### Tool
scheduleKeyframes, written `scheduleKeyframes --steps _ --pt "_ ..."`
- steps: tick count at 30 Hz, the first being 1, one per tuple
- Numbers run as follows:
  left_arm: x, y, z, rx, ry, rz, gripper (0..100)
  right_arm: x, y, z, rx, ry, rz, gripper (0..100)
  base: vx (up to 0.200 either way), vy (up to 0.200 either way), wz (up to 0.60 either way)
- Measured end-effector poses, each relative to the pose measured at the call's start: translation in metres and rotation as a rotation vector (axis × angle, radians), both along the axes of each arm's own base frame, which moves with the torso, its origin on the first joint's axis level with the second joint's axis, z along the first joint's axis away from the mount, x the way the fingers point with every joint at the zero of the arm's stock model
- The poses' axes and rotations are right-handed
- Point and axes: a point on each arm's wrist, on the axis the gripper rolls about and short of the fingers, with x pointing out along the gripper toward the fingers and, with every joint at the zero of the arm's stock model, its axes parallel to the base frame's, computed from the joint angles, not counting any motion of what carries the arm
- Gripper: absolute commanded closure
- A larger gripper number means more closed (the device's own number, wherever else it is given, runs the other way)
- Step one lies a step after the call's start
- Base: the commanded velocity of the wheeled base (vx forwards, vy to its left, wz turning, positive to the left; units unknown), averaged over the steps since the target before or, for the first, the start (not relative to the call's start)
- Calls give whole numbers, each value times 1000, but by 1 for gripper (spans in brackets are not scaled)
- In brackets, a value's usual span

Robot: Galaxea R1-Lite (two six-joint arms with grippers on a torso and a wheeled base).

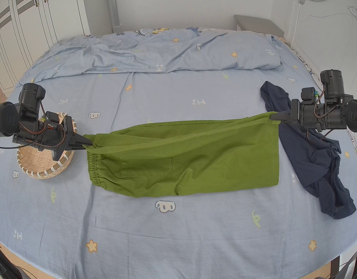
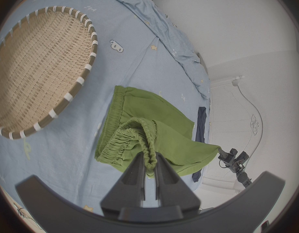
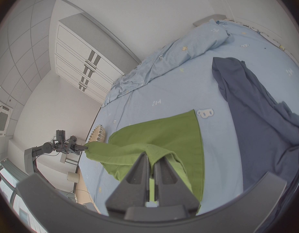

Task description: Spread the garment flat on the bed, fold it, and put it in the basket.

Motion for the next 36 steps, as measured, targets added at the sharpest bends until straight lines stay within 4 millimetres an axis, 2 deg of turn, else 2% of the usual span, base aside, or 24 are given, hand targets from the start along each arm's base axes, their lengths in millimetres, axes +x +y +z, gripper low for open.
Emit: scheduleKeyframes --steps 11,24,36 --pt "26 2 4 5 -37 3 100 23 -2 10 2 -56 -10 100 0 0 0" --pt "37 5 -4 5 -27 11 100 50 0 17 0 -48 -10 100 0 0 0" --pt "42 6 -12 6 -9 12 100 68 4 4 -8 -17 -6 100 0 0 0"
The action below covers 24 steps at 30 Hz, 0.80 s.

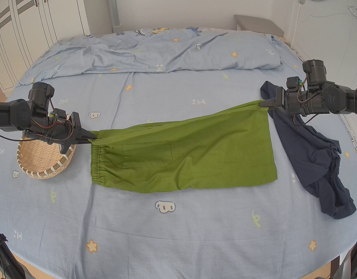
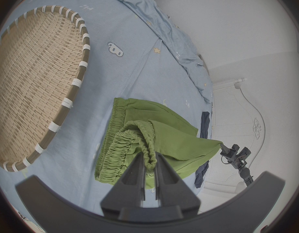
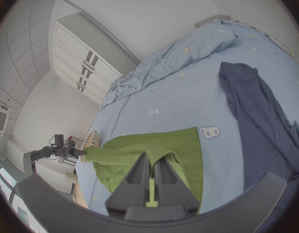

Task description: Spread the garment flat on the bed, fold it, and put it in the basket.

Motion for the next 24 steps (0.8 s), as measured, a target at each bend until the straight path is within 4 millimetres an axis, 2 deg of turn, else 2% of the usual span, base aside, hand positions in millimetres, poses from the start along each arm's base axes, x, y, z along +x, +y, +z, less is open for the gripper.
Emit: scheduleKeyframes --steps 12,24 --pt "12 2 -9 1 0 1 100 14 0 -13 -8 2 9 100 0 0 0" --pt "20 12 -5 3 -35 24 100 19 -3 -15 -18 -37 35 100 0 0 0"
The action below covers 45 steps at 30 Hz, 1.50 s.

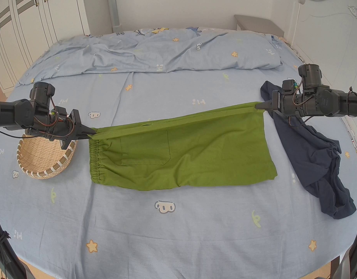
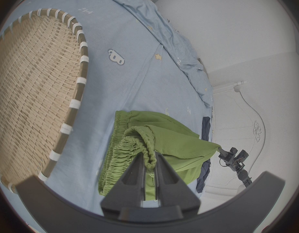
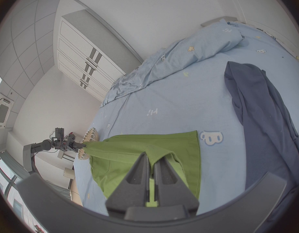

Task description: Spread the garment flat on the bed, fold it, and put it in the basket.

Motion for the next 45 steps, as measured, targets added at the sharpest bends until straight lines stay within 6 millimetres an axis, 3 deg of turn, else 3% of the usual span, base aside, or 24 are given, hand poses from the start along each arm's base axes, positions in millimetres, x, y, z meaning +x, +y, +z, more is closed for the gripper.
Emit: scheduleKeyframes --steps 8,9,11,12,27,35,40,45 --pt "9 -1 -3 6 -26 -4 100 4 2 -9 -4 18 0 100 0 0 0" --pt "10 -1 -4 7 -29 -5 0 4 2 -10 -5 21 0 100 0 0 0" --pt "12 -2 -6 8 -31 -6 0 5 2 -13 -5 25 2 100 0 0 0" --pt "13 -2 -6 8 -32 -6 0 6 2 -14 -5 27 2 0 0 0 0" --pt "21 -13 -16 -4 -53 -29 0 8 4 -33 -4 59 5 0 0 0 0" --pt "17 -22 -3 -52 -78 -21 0 -4 3 -40 -5 100 10 0 0 0 0" --pt "25 -33 11 -95 -201 -18 0 -13 3 -43 9 96 24 0 0 0 0" --pt "48 -44 7 -158 -274 -9 0 -22 0 -40 17 90 22 0 0 0 0"
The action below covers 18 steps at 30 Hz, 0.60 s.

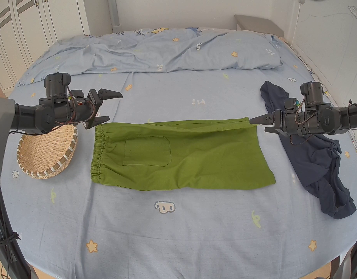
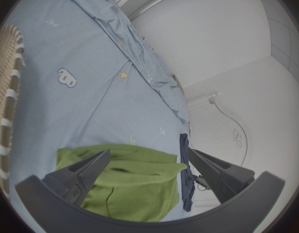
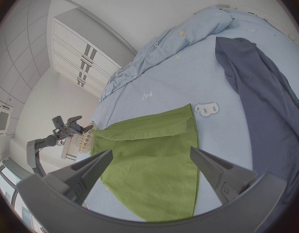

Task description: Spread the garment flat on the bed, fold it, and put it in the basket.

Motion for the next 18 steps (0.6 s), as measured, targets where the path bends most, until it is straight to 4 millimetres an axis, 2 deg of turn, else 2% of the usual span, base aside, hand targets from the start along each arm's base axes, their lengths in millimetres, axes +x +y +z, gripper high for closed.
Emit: scheduleKeyframes --steps 5,10,13,18 --pt "25 -7 -9 -54 -14 11 0 -17 -5 13 6 -22 -6 0 0 0 0" --pt "32 -9 -12 -64 -13 28 0 -34 -10 28 17 -50 -5 0 0 0 0" --pt "27 -7 -4 -69 -25 37 0 -42 -12 34 23 -60 -3 0 0 0 0" --pt "-1 -5 22 -74 -60 45 0 -60 -13 36 33 -73 1 0 0 0 0"
